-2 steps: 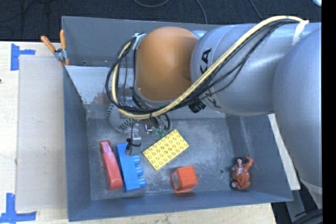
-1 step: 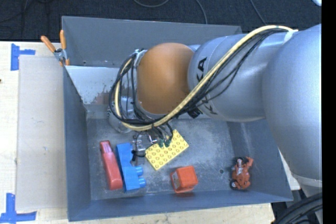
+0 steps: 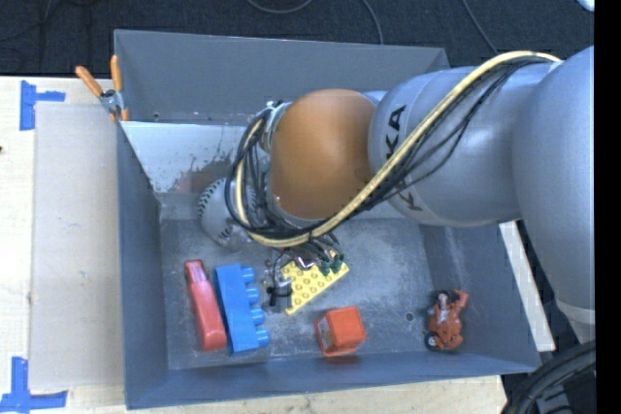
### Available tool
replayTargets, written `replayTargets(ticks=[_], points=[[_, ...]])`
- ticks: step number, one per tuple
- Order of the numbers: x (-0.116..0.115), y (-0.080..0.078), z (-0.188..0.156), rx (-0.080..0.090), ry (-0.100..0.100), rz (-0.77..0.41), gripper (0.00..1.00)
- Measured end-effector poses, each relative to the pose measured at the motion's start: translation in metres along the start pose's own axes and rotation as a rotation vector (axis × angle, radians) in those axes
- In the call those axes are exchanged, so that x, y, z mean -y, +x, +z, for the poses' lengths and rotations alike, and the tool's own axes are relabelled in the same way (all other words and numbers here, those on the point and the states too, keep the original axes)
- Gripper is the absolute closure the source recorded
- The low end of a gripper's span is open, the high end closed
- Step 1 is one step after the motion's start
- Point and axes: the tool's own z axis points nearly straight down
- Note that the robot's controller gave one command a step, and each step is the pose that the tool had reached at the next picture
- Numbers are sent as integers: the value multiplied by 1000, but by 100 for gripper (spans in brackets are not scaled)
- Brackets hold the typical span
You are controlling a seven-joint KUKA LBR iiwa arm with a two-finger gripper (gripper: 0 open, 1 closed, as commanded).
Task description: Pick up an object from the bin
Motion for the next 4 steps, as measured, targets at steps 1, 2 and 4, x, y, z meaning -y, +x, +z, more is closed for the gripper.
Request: replayTargets(ticks=[1, 2, 4], points=[[19, 3, 25, 4, 4, 122, 0], [29, 6, 43, -7, 2, 243, 0], [106, 49, 64, 6, 5, 34, 100]])
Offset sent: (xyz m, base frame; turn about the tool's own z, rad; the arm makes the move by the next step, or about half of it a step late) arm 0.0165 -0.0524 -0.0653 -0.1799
